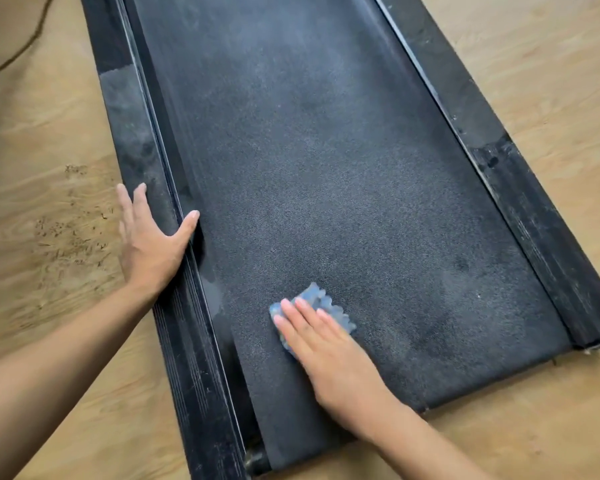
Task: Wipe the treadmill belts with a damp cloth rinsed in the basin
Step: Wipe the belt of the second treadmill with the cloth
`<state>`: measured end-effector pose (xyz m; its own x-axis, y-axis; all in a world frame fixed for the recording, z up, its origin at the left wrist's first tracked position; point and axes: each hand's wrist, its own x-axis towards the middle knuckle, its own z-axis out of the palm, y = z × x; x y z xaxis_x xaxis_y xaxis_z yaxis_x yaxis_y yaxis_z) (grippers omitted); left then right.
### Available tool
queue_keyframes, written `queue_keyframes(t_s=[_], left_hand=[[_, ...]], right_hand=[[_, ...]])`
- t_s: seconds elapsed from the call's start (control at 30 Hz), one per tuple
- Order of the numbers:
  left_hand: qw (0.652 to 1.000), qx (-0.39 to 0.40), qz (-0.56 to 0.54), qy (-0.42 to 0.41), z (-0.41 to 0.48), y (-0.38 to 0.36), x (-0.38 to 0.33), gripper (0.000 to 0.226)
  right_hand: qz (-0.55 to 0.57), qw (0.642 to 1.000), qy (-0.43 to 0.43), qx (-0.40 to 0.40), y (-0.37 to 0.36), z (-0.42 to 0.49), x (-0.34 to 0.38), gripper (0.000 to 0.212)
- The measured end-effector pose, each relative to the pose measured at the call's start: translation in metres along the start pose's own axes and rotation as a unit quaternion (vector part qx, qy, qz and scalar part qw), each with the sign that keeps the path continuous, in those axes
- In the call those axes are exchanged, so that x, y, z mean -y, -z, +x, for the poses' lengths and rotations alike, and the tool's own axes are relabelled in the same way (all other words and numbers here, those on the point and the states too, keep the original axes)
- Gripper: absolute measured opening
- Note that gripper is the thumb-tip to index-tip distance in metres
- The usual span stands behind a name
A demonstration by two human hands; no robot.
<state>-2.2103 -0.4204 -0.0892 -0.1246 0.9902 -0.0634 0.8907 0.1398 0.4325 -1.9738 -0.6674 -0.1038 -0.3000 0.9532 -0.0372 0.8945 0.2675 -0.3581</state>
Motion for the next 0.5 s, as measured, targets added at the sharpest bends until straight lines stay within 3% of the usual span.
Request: queue_keyframes(t_s=[0.07,0.17,0.37,0.5], left_hand=[[1.0,-0.001,0.004,0.001,0.0,-0.001,0.0,0.095],[1.0,-0.003,0.006,0.001,0.001,-0.001,0.0,0.094],[1.0,0.0,-0.008,-0.003,0.002,-0.005,0.003,0.092],[1.0,-0.002,0.0,-0.001,0.001,-0.003,0.002,0.091]], right_hand=[[0.01,0.998,-0.051,-0.019,0.003,0.031,-0.039,0.067],[0.022,0.993,-0.113,-0.037,0.019,0.003,-0.084,0.07],[-0.088,0.996,-0.011,0.016,0.012,-0.15,-0.068,0.053],[-0.094,0.995,-0.039,0.013,0.014,-0.136,-0.072,0.053]])
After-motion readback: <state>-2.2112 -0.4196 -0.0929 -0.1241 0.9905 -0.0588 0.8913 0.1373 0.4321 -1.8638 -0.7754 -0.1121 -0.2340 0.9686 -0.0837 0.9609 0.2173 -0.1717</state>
